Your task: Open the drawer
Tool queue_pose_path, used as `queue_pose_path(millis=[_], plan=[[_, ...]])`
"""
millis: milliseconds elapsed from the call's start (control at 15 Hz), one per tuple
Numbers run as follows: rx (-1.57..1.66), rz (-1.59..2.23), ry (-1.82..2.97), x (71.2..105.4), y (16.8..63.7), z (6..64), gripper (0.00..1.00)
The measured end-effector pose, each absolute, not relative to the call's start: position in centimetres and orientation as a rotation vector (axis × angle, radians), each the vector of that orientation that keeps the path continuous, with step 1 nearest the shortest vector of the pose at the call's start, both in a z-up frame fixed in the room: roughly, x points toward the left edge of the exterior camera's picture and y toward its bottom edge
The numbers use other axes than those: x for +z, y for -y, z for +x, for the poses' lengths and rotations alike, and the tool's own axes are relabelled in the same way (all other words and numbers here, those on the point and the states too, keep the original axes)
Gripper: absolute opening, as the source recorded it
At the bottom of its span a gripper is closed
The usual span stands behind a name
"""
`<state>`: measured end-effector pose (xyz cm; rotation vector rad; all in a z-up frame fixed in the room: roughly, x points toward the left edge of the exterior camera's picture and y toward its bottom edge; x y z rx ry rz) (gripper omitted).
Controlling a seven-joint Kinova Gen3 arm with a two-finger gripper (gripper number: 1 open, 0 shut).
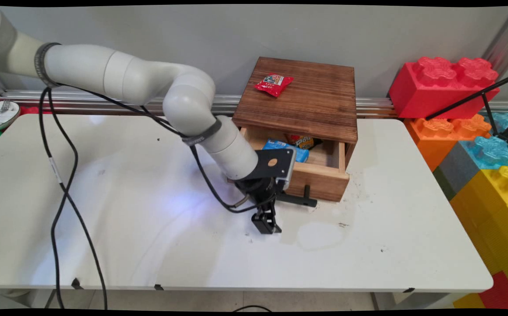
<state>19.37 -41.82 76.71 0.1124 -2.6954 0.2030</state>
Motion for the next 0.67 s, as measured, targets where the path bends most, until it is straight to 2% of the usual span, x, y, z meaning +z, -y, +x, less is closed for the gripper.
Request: queue_pose_path(millis=[667], plan=[[0.16,0.121,2.692,77.0,36.3,18.6,1.0]])
